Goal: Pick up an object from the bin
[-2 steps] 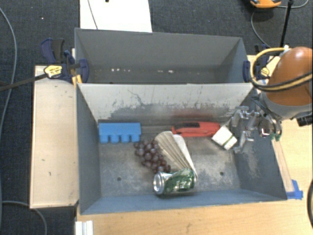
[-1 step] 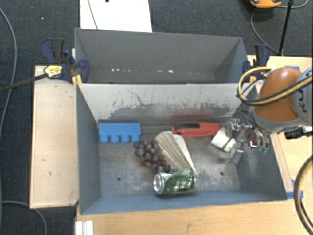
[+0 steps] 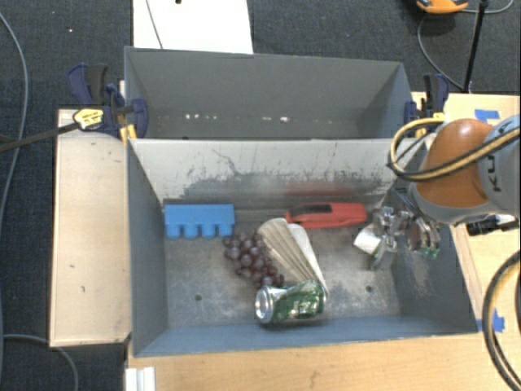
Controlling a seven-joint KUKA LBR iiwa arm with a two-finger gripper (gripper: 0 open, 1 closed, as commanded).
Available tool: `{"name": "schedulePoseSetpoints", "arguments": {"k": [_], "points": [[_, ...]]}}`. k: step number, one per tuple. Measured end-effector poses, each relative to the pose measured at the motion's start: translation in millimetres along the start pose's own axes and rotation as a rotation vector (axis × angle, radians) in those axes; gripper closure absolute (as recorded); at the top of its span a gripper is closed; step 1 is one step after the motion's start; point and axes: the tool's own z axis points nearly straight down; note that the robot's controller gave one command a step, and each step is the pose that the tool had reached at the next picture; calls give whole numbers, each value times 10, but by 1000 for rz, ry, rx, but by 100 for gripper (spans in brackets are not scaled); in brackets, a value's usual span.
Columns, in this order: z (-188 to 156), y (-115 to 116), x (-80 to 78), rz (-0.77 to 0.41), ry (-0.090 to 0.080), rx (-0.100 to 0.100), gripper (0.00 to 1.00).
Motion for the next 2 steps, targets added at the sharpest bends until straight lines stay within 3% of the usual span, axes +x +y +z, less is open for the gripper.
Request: {"name": "schedulePoseSetpoints", "arguments": {"k": [2], "points": [[-49,3,16,-1,3,0,100]]}}
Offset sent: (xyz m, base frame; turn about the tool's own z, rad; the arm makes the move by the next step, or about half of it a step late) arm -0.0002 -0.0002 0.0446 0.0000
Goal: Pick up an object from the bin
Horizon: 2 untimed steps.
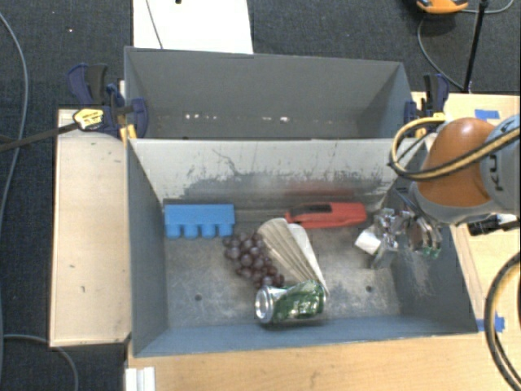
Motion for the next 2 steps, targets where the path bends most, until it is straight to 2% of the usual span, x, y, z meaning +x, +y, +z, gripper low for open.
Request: {"name": "schedulePoseSetpoints", "arguments": {"k": [2], "points": [[-353,-1,11,-2,1,1,100]]}}
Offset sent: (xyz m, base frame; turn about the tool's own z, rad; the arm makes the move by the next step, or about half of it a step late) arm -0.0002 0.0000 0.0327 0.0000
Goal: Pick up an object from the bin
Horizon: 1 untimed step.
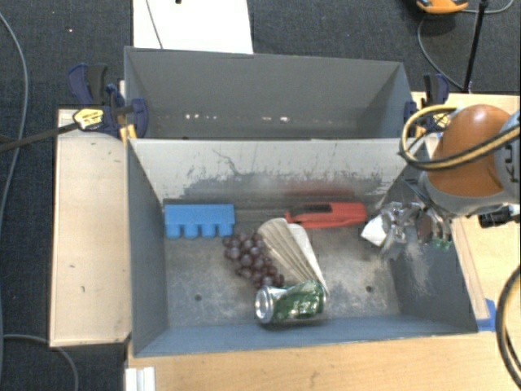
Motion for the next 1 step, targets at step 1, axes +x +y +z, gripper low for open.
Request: {"name": "schedulePoseSetpoints", "arguments": {"k": [1], "points": [[-156,-3,-13,-1,-4,1,100]]}}
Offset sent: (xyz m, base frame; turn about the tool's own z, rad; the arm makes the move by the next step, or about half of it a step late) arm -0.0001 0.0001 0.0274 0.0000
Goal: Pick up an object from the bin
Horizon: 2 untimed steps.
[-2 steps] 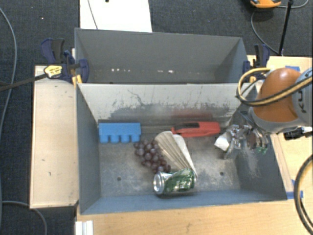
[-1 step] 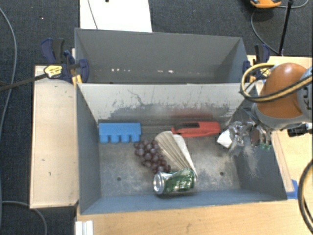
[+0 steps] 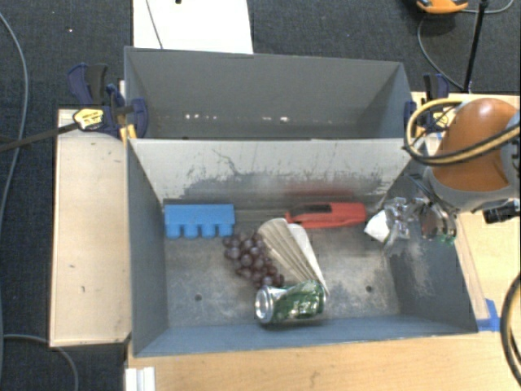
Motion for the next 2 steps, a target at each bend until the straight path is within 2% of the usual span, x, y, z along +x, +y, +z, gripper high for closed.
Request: {"name": "schedulePoseSetpoints", "arguments": {"k": [2], "points": [[-196,1,-8,-3,-3,0,100]]}}
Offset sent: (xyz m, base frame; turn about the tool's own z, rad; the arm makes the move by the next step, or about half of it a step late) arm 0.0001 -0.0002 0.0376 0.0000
